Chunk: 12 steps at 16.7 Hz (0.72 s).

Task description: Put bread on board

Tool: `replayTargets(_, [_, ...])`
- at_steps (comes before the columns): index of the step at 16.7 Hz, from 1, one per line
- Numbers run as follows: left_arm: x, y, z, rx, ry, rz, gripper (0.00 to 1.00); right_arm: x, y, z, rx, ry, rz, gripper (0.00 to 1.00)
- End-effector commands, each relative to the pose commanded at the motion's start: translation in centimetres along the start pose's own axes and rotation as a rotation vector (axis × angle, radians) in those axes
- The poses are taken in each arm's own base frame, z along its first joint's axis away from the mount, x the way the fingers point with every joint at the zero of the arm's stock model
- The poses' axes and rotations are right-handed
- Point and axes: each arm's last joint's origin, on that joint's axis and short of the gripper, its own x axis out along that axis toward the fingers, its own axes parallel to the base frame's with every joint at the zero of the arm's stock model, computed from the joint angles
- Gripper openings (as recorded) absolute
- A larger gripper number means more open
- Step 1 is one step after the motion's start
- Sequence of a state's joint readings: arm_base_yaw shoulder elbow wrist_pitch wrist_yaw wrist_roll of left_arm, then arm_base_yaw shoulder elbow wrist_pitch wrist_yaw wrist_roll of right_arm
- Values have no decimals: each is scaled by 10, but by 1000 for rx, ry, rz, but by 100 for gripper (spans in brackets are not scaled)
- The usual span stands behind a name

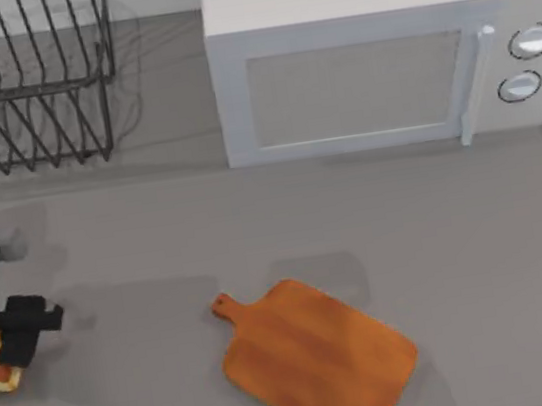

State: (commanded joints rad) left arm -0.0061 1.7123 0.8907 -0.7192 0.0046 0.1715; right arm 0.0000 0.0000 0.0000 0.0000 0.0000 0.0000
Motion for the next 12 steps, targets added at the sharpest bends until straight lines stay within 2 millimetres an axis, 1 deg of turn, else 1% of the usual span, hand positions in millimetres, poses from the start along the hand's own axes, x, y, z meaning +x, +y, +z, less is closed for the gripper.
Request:
replayTargets(3, [-29, 1, 4, 0, 10, -2, 0, 0, 0, 0, 0, 0, 0, 100])
replayTargets(6, [-65, 0, 2, -2, 28, -5, 0, 0, 0, 0, 0, 0, 0, 100])
replayTargets(8, [-83, 0, 0, -3, 13, -2, 0, 0, 0, 0, 0, 0, 0, 100])
replayTargets(9, [-89, 0, -1, -3, 6, -1, 0, 0, 0, 0, 0, 0, 0, 100])
replayTargets(12, [-90, 0, -1, -4, 4, -1, 0, 0, 0, 0, 0, 0, 0, 100])
